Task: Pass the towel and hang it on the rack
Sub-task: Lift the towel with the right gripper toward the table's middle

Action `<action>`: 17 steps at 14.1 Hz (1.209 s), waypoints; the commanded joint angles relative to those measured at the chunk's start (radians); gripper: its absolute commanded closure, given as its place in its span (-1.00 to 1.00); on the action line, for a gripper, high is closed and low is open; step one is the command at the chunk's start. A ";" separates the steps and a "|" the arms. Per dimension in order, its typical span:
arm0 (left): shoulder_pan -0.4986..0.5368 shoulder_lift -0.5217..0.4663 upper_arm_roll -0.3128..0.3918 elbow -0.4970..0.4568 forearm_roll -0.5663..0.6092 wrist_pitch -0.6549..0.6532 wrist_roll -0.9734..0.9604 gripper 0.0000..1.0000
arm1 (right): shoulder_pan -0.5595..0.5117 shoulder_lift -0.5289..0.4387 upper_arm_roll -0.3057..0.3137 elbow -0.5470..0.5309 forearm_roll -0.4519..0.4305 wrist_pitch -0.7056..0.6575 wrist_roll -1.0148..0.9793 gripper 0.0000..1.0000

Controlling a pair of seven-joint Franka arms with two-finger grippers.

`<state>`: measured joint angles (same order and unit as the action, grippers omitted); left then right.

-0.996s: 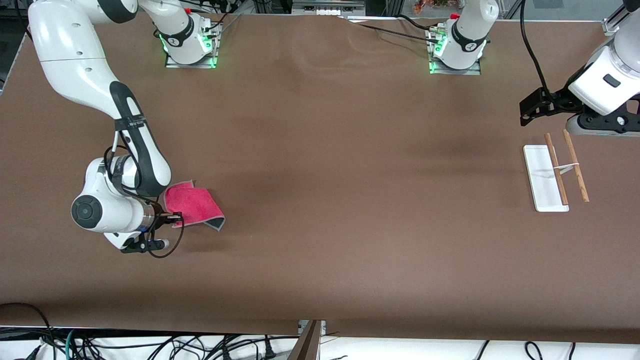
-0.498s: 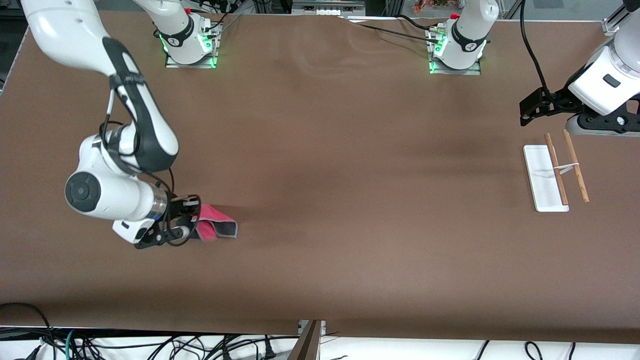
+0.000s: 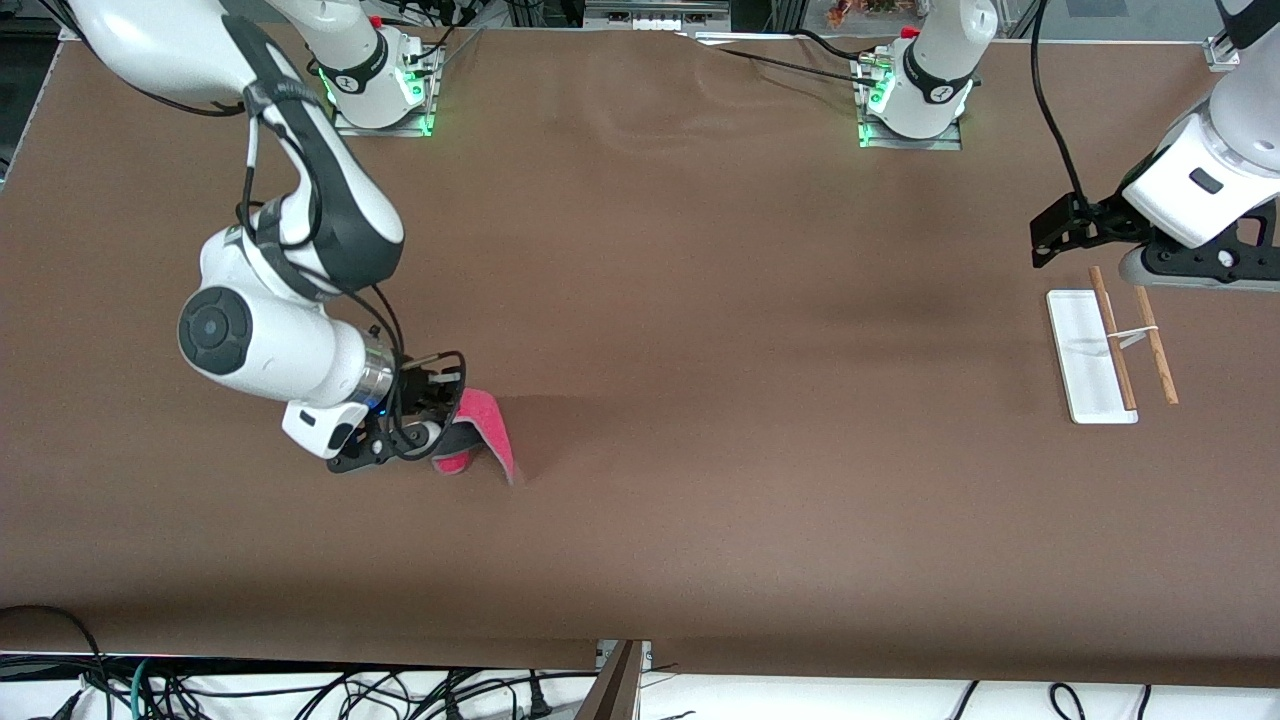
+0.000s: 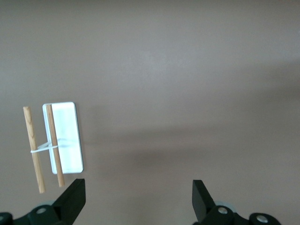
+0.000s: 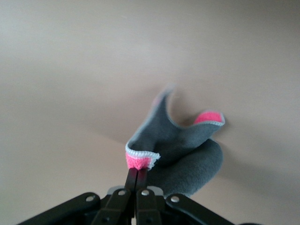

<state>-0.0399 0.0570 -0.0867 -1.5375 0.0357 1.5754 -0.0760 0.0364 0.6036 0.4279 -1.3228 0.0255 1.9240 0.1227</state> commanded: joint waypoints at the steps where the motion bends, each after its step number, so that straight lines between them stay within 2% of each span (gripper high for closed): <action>1: 0.000 -0.025 -0.001 -0.015 -0.002 0.009 -0.005 -1.00 | -0.009 -0.027 0.075 0.052 -0.001 -0.054 0.037 1.00; 4: 0.005 -0.029 -0.001 -0.107 0.007 0.012 0.014 -1.00 | 0.052 -0.068 0.092 0.059 -0.004 -0.054 0.035 1.00; 11: 0.012 -0.002 0.002 -0.182 -0.009 0.080 0.061 -1.00 | 0.235 -0.073 0.092 0.103 -0.027 0.001 0.038 1.00; 17: -0.003 0.104 0.001 -0.253 -0.299 0.326 0.012 -1.00 | 0.353 -0.065 0.091 0.103 -0.038 0.096 0.038 1.00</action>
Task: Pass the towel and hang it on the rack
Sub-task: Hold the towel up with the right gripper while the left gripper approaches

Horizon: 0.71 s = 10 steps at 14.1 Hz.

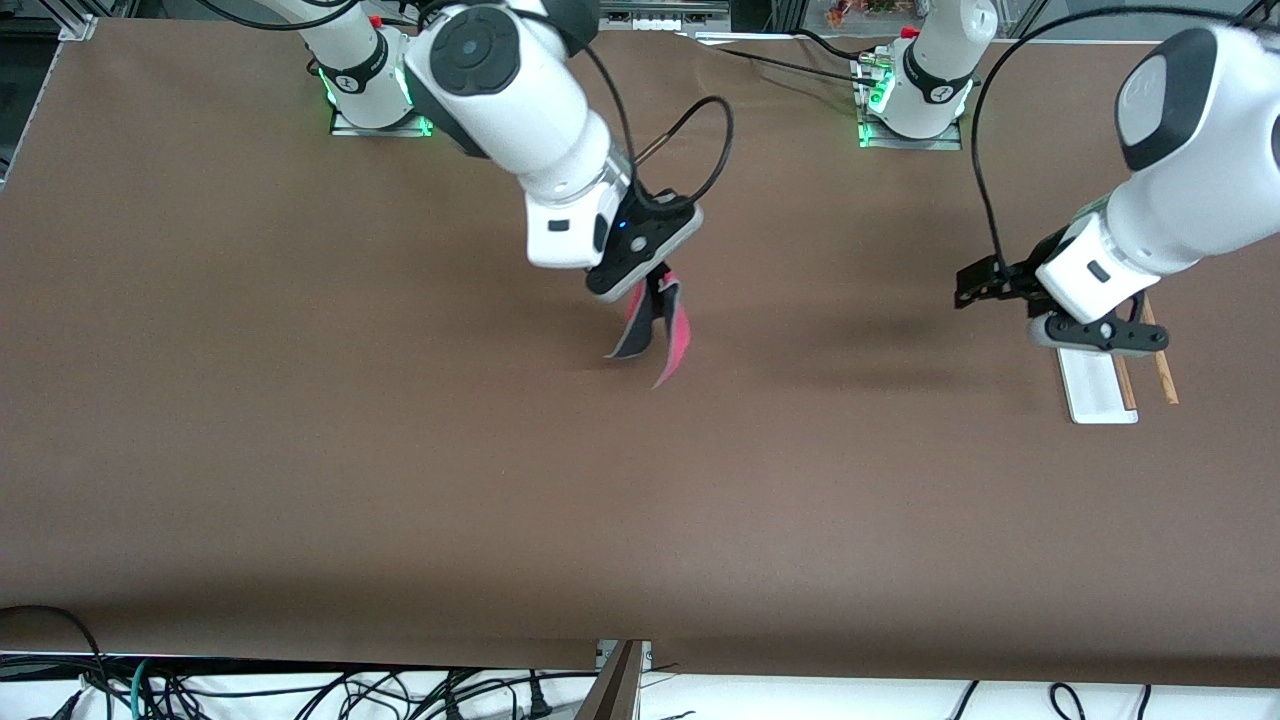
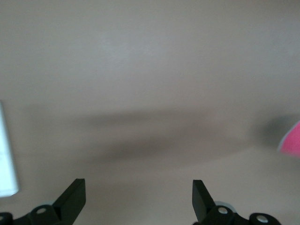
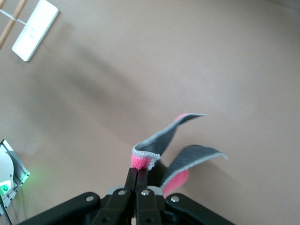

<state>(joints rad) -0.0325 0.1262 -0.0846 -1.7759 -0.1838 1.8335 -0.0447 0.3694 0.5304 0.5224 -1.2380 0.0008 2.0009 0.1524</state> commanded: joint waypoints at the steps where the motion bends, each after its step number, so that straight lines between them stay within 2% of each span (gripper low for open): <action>1: -0.024 0.058 -0.003 -0.022 -0.124 0.107 -0.029 -1.00 | 0.035 0.010 -0.004 0.019 -0.012 0.041 0.007 1.00; 4: -0.075 0.099 -0.006 -0.051 -0.210 0.228 -0.034 -1.00 | 0.074 0.017 -0.004 0.017 -0.012 0.087 -0.001 1.00; 7: -0.110 0.154 -0.012 -0.046 -0.391 0.280 -0.056 -1.00 | 0.104 0.025 -0.004 0.017 -0.021 0.107 -0.016 1.00; 10: -0.168 0.202 -0.012 -0.046 -0.456 0.372 -0.099 -1.00 | 0.129 0.031 -0.004 0.017 -0.027 0.128 -0.016 1.00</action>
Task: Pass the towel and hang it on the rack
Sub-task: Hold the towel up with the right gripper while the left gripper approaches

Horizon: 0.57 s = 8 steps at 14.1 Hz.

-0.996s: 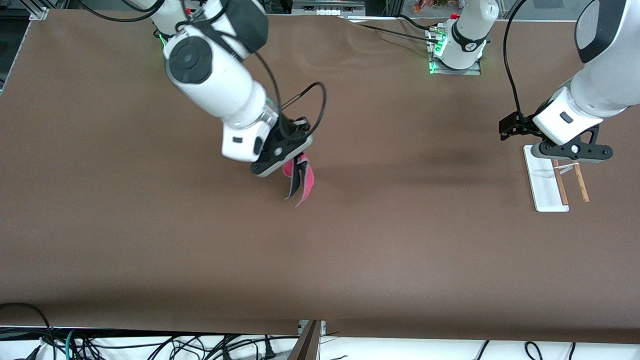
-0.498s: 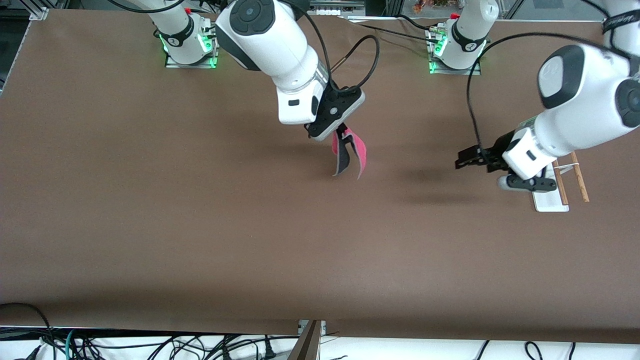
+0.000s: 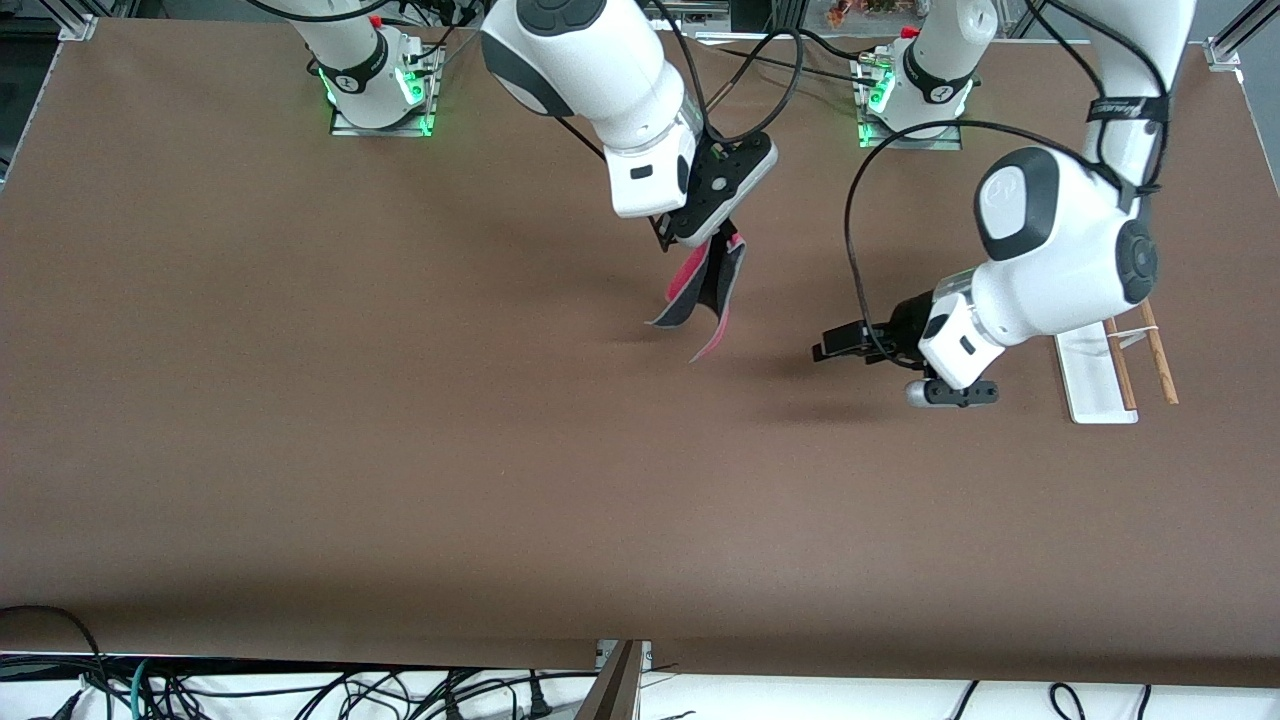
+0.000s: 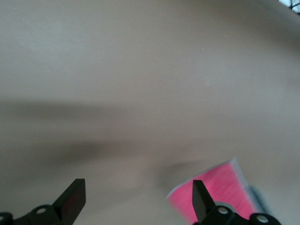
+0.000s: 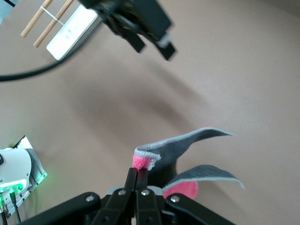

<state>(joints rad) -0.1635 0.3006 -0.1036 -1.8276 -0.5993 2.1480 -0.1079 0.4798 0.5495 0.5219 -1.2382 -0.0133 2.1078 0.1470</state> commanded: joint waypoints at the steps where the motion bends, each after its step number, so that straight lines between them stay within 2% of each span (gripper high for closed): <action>1: -0.063 0.041 0.007 0.008 -0.059 0.085 -0.050 -1.00 | 0.026 0.015 -0.005 0.017 -0.013 0.040 -0.009 1.00; 4: -0.100 0.074 0.007 0.010 -0.091 0.147 -0.058 -1.00 | 0.039 0.021 -0.005 0.017 -0.013 0.064 -0.007 1.00; 8: -0.125 0.078 0.007 -0.002 -0.102 0.150 -0.046 -1.00 | 0.043 0.021 -0.005 0.017 -0.011 0.070 -0.006 1.00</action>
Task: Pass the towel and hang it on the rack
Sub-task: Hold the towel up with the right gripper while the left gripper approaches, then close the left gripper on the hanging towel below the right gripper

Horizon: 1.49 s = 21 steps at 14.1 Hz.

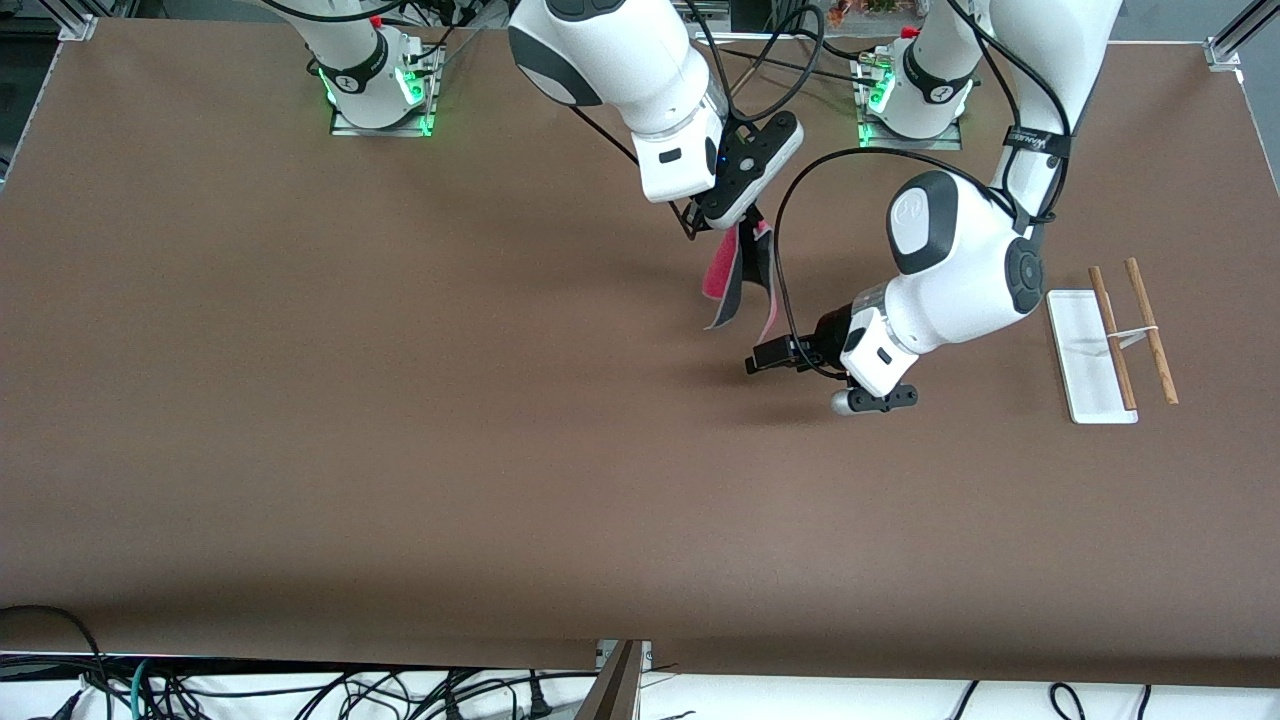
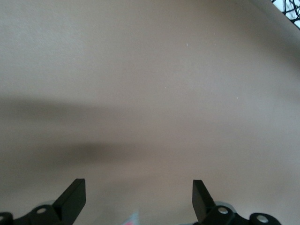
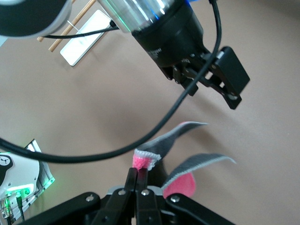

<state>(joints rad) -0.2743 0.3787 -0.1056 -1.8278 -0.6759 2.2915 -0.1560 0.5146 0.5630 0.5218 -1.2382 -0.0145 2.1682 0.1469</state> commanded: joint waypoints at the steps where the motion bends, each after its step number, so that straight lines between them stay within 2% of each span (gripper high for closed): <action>1: -0.019 0.000 0.009 -0.004 -0.027 0.003 -0.003 -1.00 | 0.009 0.008 -0.005 0.017 -0.010 0.019 -0.007 1.00; 12: -0.042 -0.004 -0.005 -0.005 -0.028 -0.024 -0.053 -0.97 | -0.002 0.008 -0.014 0.019 -0.010 0.087 -0.020 1.00; 13: -0.042 -0.004 -0.005 -0.005 -0.028 -0.024 -0.053 -0.69 | -0.002 0.008 -0.014 0.017 -0.010 0.087 -0.020 1.00; 15: -0.057 -0.007 -0.011 -0.010 -0.028 -0.026 -0.054 -0.43 | -0.002 0.008 -0.014 0.017 -0.010 0.090 -0.020 1.00; 18: -0.057 -0.007 -0.025 -0.010 -0.028 -0.026 -0.057 -0.40 | -0.004 0.011 -0.014 0.017 -0.010 0.091 -0.020 1.00; 20: -0.057 -0.011 -0.025 -0.014 -0.025 -0.029 -0.051 0.01 | -0.004 0.012 -0.014 0.019 -0.010 0.093 -0.020 1.00; 21: -0.057 -0.015 -0.025 -0.021 -0.022 -0.033 -0.047 0.29 | -0.004 0.012 -0.014 0.019 -0.010 0.093 -0.020 1.00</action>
<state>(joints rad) -0.3277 0.3836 -0.1347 -1.8287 -0.6766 2.2710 -0.2131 0.5112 0.5646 0.5038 -1.2380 -0.0145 2.2541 0.1399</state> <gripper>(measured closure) 0.467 0.982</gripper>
